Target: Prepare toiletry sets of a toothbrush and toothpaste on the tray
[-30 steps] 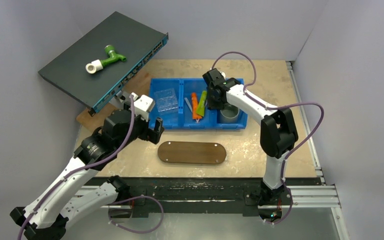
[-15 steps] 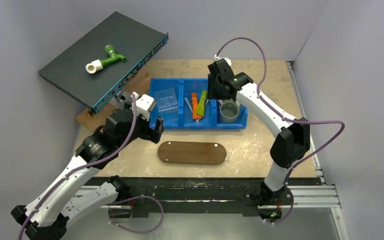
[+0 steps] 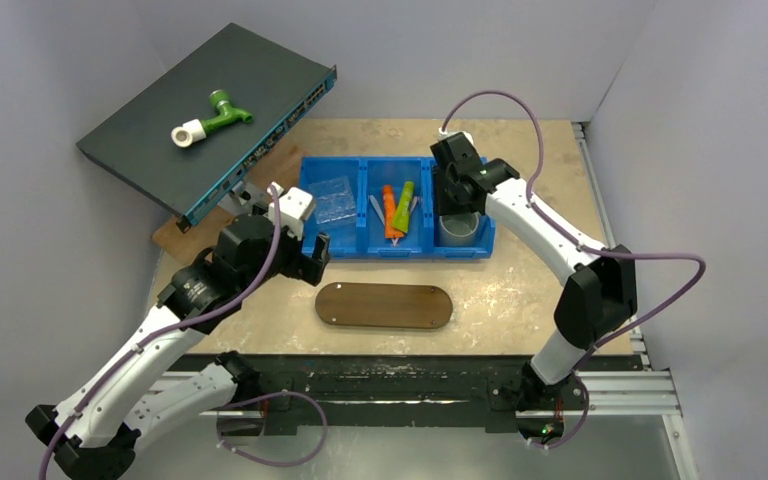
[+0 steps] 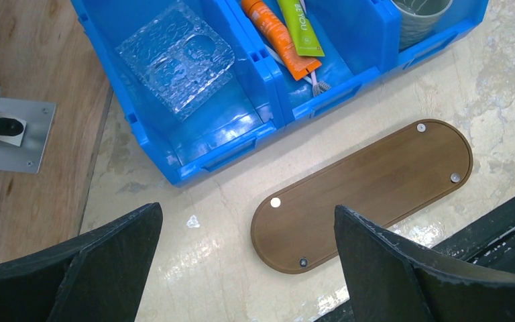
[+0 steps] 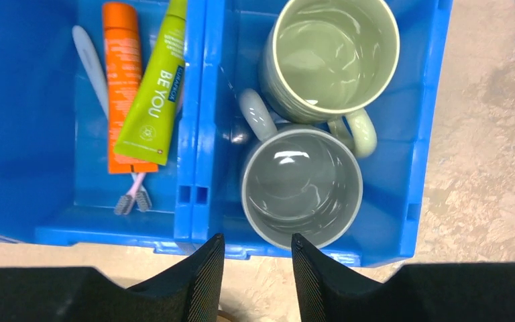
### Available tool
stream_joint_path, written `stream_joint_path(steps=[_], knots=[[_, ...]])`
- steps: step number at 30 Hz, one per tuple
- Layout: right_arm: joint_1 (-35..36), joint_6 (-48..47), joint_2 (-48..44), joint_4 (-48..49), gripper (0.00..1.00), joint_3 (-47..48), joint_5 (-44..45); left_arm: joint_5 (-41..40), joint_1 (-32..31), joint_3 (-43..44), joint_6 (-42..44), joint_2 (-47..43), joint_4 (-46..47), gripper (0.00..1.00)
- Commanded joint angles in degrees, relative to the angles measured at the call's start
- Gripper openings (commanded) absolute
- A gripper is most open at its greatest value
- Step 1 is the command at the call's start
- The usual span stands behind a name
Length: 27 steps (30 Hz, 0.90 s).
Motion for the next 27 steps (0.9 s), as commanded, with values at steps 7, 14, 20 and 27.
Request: stream_joint_path(steps=[7, 14, 20, 27], knots=[[-1.22, -4.99, -0.7, 6.37, 0.39, -5.08, -5.18, 0.59, 0.92, 0.75, 0.65, 0.1, 2.34, 1.0], [-1.84, -6.49, 1.59, 10.35, 0.37, -7.43, -7.04, 1.15, 1.02, 0.63, 0.63, -0.24, 2.4, 1.0], [-2.62, -6.93, 4.44, 11.06, 0.35, -7.55, -7.3, 1.24, 1.09, 0.6, 0.65, -0.21, 2.4, 1.0], [-3.35, -7.63, 6.11, 11.9, 0.34, -8.42, -9.23, 1.28, 1.18, 0.68, 0.63, -0.08, 2.43, 1.0]])
